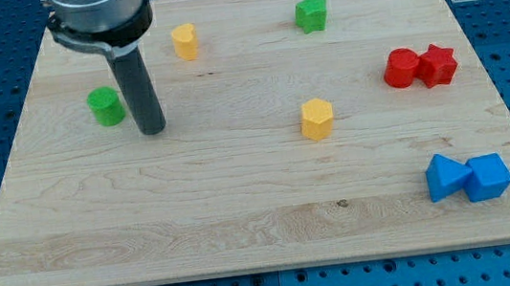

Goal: Move your arm towards the down

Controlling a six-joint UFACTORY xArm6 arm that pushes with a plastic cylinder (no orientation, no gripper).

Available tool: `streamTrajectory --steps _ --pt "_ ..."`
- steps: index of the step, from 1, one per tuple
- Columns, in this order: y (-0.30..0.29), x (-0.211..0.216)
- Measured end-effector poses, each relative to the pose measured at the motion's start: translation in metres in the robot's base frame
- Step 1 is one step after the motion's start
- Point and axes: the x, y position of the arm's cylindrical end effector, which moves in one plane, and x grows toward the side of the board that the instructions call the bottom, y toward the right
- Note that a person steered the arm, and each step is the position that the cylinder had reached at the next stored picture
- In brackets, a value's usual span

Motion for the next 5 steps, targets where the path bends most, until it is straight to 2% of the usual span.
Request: streamTrajectory --steps 5 --pt "0.0 -0.006"
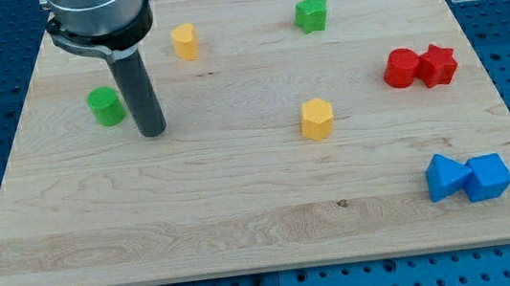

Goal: Move your arm towards the down

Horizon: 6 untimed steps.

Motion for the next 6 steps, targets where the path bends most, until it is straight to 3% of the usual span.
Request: streamTrajectory --steps 2,5,6 --pt "-0.001 0.001" --pt "-0.001 0.112" --pt "-0.001 0.117"
